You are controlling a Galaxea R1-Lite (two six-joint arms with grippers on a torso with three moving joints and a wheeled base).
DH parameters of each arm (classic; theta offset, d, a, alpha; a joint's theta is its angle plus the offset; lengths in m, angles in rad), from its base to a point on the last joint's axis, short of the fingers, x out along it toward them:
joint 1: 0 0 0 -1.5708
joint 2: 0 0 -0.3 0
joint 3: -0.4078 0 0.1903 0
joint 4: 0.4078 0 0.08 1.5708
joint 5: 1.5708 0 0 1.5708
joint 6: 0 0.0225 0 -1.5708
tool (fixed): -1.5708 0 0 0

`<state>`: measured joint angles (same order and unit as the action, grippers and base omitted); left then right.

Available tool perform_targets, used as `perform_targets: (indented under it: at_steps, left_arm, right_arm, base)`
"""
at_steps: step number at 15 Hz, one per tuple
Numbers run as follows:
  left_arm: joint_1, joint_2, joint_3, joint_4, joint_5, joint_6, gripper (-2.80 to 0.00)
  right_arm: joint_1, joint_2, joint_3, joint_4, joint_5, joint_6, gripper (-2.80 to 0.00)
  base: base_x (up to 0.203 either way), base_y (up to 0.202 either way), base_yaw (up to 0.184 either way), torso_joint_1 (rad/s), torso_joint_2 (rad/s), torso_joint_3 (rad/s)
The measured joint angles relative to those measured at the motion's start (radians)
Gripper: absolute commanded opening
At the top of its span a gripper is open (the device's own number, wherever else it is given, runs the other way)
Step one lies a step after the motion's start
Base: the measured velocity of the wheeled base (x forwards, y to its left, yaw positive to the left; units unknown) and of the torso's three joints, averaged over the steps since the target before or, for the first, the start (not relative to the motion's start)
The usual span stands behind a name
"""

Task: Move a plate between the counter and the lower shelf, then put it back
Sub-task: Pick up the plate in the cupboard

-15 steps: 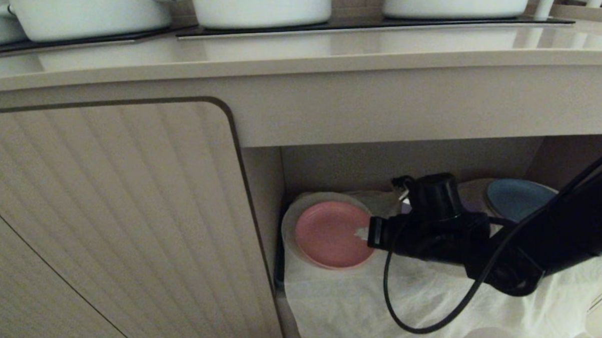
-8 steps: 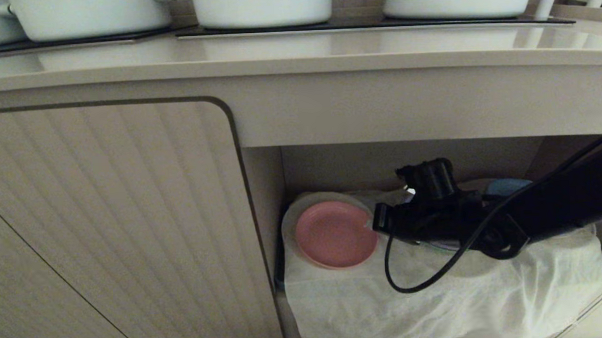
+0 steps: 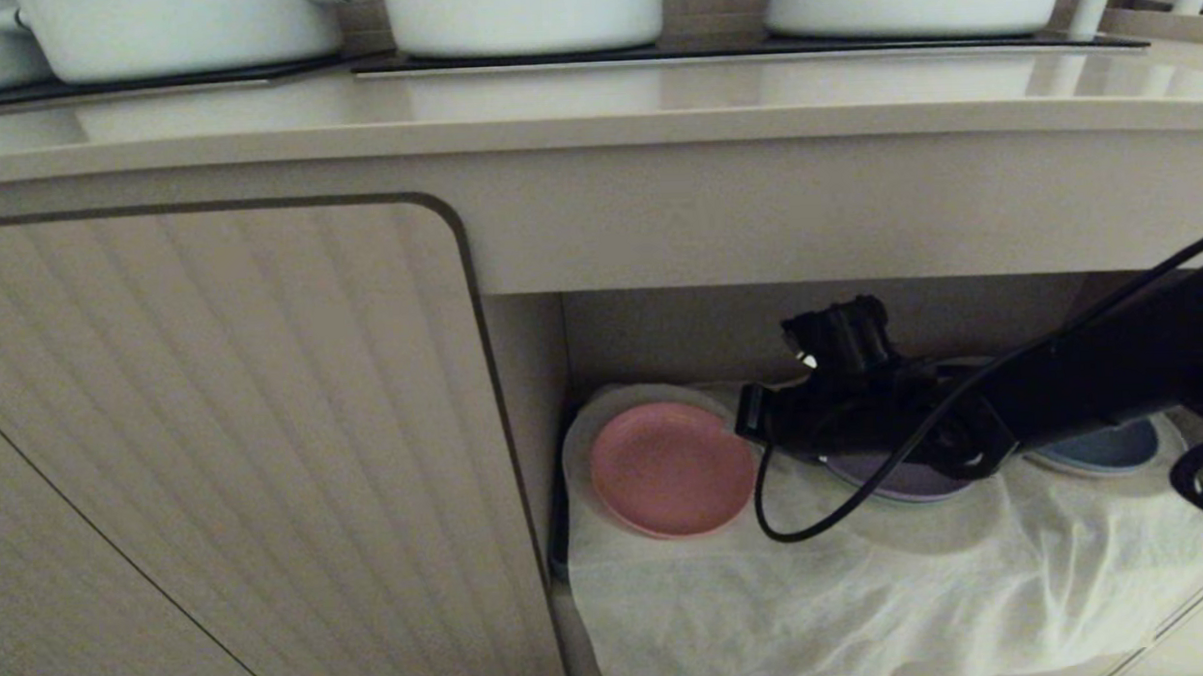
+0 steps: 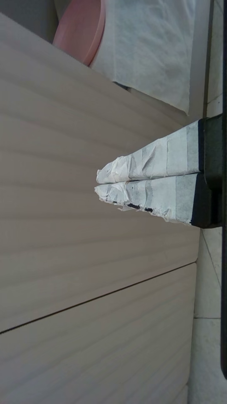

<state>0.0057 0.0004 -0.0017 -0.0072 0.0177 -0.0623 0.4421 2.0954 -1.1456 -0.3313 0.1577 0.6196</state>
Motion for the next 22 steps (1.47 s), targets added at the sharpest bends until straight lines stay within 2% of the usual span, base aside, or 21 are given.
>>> perform_targets:
  at_steps: [2, 3, 8, 12, 16, 19, 22]
  left_arm:
    - [0.0, 0.0, 0.0, 0.0, 0.0, 0.0, -2.8]
    - [0.0, 0.0, 0.0, 0.0, 0.0, 0.0, -2.8]
    - [0.0, 0.0, 0.0, 0.0, 0.0, 0.0, -2.8]
    - [0.0, 0.0, 0.0, 0.0, 0.001, 0.0, -2.8]
    - [0.0, 0.0, 0.0, 0.0, 0.0, 0.0, -2.8]
    - [0.0, 0.0, 0.0, 0.0, 0.0, 0.0, -2.8]
    - [0.0, 0.0, 0.0, -0.001, 0.0, 0.0, -2.8]
  right_arm:
    - [-0.001, 0.009, -0.004, 0.002, 0.0, 0.0, -2.8]
    - [-0.001, 0.012, -0.004, 0.002, 0.0, -0.001, 0.0]
    - [-0.004, 0.017, 0.006, 0.016, -0.006, -0.004, 0.0]
    - [-0.005, 0.03, 0.008, 0.016, -0.101, -0.005, 0.0]
    - [-0.005, 0.04, 0.006, 0.015, -0.107, -0.008, 0.0]
    - [-0.004, 0.054, 0.003, 0.014, -0.106, -0.071, 0.0]
    - [-0.003, 0.07, -0.007, 0.016, -0.106, -0.083, 0.0]
  base:
    - [0.0, 0.0, 0.0, 0.0, 0.0, 0.0]
    - [0.0, 0.0, 0.0, 0.0, 0.0, 0.0]
    - [0.0, 0.0, 0.0, 0.0, 0.0, 0.0]
    - [0.0, 0.0, 0.0, 0.0, 0.0, 0.0]
    - [0.0, 0.0, 0.0, 0.0, 0.0, 0.0]
    - [0.0, 0.0, 0.0, 0.0, 0.0, 0.0]
    - [0.0, 0.0, 0.0, 0.0, 0.0, 0.0]
